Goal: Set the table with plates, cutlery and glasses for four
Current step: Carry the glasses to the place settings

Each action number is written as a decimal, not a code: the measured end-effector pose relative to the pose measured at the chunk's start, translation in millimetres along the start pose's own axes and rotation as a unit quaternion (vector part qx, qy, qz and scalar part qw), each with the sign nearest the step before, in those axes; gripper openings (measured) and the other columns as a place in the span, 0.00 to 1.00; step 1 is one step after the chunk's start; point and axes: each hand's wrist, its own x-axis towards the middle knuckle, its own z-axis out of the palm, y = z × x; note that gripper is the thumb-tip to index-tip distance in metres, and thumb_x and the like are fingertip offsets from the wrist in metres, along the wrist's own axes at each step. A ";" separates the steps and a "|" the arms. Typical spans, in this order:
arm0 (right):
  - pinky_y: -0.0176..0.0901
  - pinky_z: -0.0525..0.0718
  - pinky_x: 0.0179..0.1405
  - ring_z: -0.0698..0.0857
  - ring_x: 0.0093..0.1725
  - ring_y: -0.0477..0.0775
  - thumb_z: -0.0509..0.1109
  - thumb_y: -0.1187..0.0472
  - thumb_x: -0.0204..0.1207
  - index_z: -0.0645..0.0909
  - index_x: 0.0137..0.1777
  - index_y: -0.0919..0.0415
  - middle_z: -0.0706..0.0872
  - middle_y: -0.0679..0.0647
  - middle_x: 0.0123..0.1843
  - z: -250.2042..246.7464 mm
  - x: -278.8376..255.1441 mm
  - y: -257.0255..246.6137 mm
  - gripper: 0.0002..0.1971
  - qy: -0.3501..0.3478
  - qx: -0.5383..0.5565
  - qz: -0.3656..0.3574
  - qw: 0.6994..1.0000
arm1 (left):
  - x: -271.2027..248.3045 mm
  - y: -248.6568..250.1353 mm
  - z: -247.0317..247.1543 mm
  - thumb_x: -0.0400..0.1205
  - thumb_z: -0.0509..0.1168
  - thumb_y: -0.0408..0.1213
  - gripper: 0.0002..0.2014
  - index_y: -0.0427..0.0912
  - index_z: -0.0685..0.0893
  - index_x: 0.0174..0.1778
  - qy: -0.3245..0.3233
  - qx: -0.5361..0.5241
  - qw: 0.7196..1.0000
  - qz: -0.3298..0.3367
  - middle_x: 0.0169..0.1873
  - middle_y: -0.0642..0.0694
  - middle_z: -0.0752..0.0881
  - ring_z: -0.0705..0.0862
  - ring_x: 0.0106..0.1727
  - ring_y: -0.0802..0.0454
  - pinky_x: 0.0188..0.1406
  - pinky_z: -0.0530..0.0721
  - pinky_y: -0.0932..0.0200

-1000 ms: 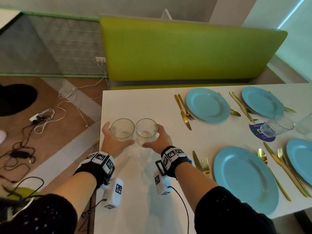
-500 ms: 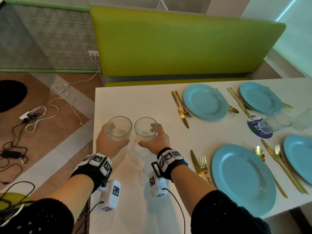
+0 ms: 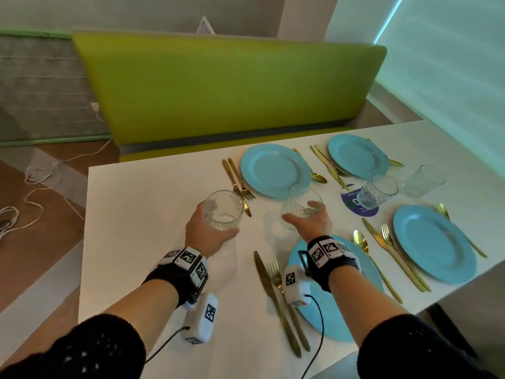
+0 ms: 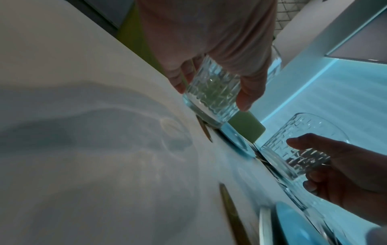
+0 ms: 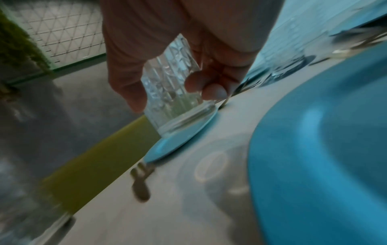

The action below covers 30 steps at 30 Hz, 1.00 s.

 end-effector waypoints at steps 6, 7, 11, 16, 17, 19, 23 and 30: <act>0.47 0.77 0.63 0.79 0.66 0.61 0.83 0.53 0.60 0.70 0.69 0.58 0.80 0.60 0.67 -48.1 54.2 24.4 0.39 0.060 0.001 0.046 0.997 | 1.3 28.3 60.8 0.61 0.83 0.39 0.41 0.44 0.73 0.71 -0.047 0.049 0.998 0.016 0.66 0.45 0.82 0.80 0.67 0.46 0.60 0.73 0.64; 0.48 0.77 0.64 0.78 0.67 0.62 0.83 0.53 0.60 0.69 0.71 0.59 0.80 0.61 0.67 -50.6 59.0 26.4 0.40 0.065 -0.004 0.050 0.997 | 1.8 30.3 64.3 0.61 0.83 0.39 0.41 0.44 0.73 0.71 -0.051 0.053 0.997 0.019 0.66 0.45 0.82 0.80 0.67 0.46 0.60 0.73 0.64; 0.52 0.77 0.68 0.77 0.70 0.64 0.82 0.52 0.60 0.64 0.75 0.62 0.78 0.62 0.70 -65.4 80.9 39.3 0.45 0.081 -0.012 0.072 0.994 | 6.4 38.0 88.0 0.61 0.83 0.38 0.42 0.44 0.73 0.72 -0.064 0.064 0.996 0.027 0.68 0.46 0.81 0.79 0.69 0.48 0.61 0.71 0.66; 0.51 0.78 0.64 0.78 0.68 0.63 0.82 0.54 0.61 0.66 0.72 0.62 0.79 0.62 0.68 -72.9 98.4 48.0 0.42 0.079 -0.019 0.073 0.994 | 11.5 39.2 108.3 0.60 0.83 0.39 0.43 0.46 0.73 0.72 -0.065 0.067 0.995 0.018 0.66 0.47 0.82 0.80 0.68 0.49 0.65 0.74 0.63; 0.51 0.78 0.65 0.78 0.68 0.63 0.82 0.54 0.61 0.66 0.72 0.62 0.79 0.62 0.68 -72.7 101.0 49.0 0.41 0.077 -0.019 0.072 0.994 | 12.1 39.5 110.9 0.60 0.83 0.39 0.43 0.46 0.73 0.72 -0.064 0.068 0.996 0.016 0.66 0.48 0.82 0.80 0.68 0.49 0.64 0.73 0.64; 0.51 0.78 0.65 0.78 0.68 0.63 0.82 0.54 0.61 0.66 0.72 0.62 0.79 0.62 0.68 -72.1 105.3 50.8 0.41 0.075 -0.015 0.072 0.995 | 13.0 40.5 115.4 0.60 0.83 0.39 0.43 0.46 0.72 0.72 -0.063 0.072 0.995 0.012 0.66 0.47 0.82 0.80 0.68 0.48 0.63 0.73 0.64; 0.50 0.78 0.65 0.79 0.68 0.63 0.83 0.54 0.60 0.67 0.71 0.62 0.80 0.62 0.68 -69.4 112.6 54.8 0.41 0.069 -0.002 0.077 0.995 | 13.7 42.3 121.6 0.60 0.83 0.39 0.43 0.45 0.73 0.72 -0.060 0.082 0.995 0.008 0.66 0.46 0.82 0.80 0.67 0.48 0.64 0.75 0.62; 0.52 0.81 0.66 0.81 0.65 0.63 0.83 0.55 0.59 0.68 0.70 0.58 0.81 0.61 0.66 -66.1 126.9 63.8 0.40 0.069 0.019 0.073 0.995 | 12.5 42.7 128.0 0.61 0.82 0.39 0.42 0.46 0.73 0.71 -0.065 0.092 0.994 0.005 0.65 0.46 0.82 0.80 0.67 0.48 0.61 0.73 0.65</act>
